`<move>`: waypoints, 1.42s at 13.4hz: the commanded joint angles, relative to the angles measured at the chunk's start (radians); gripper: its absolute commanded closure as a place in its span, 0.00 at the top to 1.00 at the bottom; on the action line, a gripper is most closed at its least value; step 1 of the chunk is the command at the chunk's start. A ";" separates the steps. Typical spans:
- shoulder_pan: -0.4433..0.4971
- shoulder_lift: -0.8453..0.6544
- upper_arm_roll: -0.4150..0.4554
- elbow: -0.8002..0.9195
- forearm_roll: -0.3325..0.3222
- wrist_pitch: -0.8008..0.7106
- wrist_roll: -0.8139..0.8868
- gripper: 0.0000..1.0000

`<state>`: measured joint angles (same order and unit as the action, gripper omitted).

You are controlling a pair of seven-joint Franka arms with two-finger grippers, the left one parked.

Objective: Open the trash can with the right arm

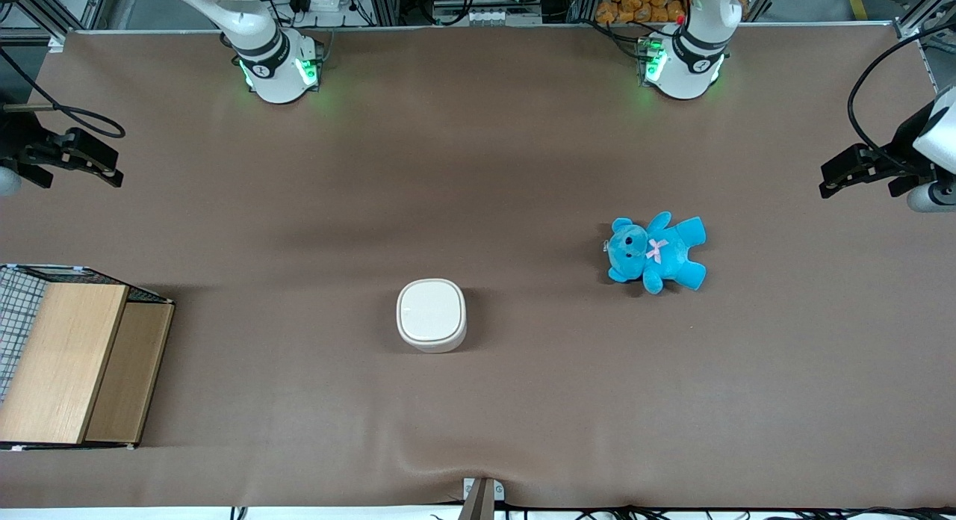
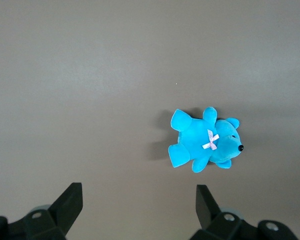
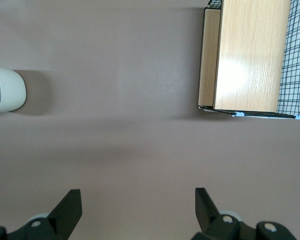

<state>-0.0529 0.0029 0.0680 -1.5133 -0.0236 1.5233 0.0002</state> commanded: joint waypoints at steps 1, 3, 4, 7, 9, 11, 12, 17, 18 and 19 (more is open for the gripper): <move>0.002 0.011 0.000 0.024 -0.010 -0.015 -0.011 1.00; 0.004 0.011 0.000 0.027 -0.010 -0.015 -0.011 1.00; 0.005 0.011 0.000 0.027 -0.012 -0.014 -0.016 1.00; -0.001 0.017 0.000 0.021 -0.012 -0.014 -0.014 1.00; 0.004 0.026 -0.001 0.010 -0.013 -0.038 -0.011 1.00; -0.002 0.026 -0.002 -0.008 -0.007 -0.046 -0.005 1.00; -0.001 0.026 -0.001 -0.010 -0.007 -0.061 -0.005 1.00; 0.021 0.060 0.000 -0.011 -0.006 -0.060 0.001 1.00; 0.022 0.068 0.000 -0.011 0.005 -0.058 0.013 1.00; 0.028 0.072 0.000 -0.008 0.028 -0.057 0.029 1.00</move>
<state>-0.0360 0.0610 0.0688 -1.5308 -0.0175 1.4685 0.0003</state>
